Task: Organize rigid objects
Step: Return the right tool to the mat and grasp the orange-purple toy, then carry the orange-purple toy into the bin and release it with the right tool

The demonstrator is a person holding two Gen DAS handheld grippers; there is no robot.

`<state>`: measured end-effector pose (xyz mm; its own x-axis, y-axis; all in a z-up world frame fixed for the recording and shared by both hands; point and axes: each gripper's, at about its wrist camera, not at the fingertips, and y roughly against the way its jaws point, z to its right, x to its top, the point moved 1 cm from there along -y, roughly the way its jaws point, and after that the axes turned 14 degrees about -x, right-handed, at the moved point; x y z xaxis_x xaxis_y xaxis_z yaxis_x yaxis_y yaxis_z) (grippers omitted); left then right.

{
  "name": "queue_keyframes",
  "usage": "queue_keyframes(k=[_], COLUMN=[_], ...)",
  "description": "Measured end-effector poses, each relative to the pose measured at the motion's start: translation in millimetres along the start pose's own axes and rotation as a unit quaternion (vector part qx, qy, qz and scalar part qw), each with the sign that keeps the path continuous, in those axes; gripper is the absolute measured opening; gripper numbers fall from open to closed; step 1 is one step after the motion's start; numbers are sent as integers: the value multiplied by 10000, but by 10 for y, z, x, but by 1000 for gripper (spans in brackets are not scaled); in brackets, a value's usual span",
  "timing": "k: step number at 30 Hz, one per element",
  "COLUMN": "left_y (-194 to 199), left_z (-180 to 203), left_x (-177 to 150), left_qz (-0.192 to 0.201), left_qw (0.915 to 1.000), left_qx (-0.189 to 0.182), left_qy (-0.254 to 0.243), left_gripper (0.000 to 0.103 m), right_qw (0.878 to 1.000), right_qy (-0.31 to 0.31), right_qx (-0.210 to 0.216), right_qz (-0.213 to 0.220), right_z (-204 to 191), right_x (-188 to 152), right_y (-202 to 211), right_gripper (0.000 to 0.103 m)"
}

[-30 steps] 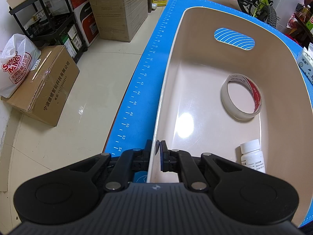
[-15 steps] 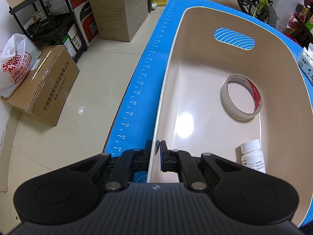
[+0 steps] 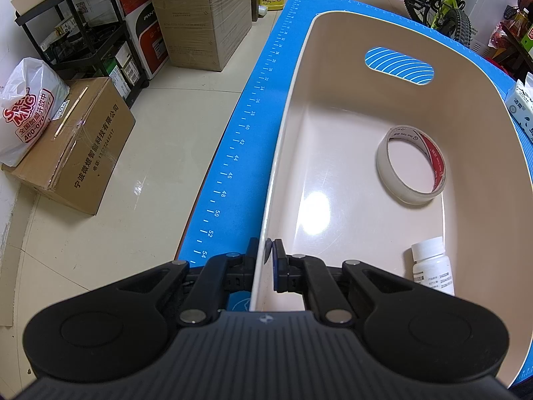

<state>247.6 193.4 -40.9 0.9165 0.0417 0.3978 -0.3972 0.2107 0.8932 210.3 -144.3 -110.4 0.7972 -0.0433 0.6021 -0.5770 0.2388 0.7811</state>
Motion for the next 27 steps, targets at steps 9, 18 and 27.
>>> queue_keyframes(k=[9,18,27], left_y=[0,-2,-1], left_z=[1,0,-10], left_x=[0,-1,2], left_qz=[1,1,2], left_qw=[10000,10000,10000], left_qx=[-1,2,-2], left_qy=[0,0,2], left_gripper=[9,9,9], right_qw=[9997,9994,9995], right_qy=[31,-242,-275], right_qx=[-183,-136,-141], right_qz=[-156,-222,55], right_z=[-6,37,12], right_x=[-13,-18,70], right_y=[-100,-188,10], right_gripper=[60,47,47])
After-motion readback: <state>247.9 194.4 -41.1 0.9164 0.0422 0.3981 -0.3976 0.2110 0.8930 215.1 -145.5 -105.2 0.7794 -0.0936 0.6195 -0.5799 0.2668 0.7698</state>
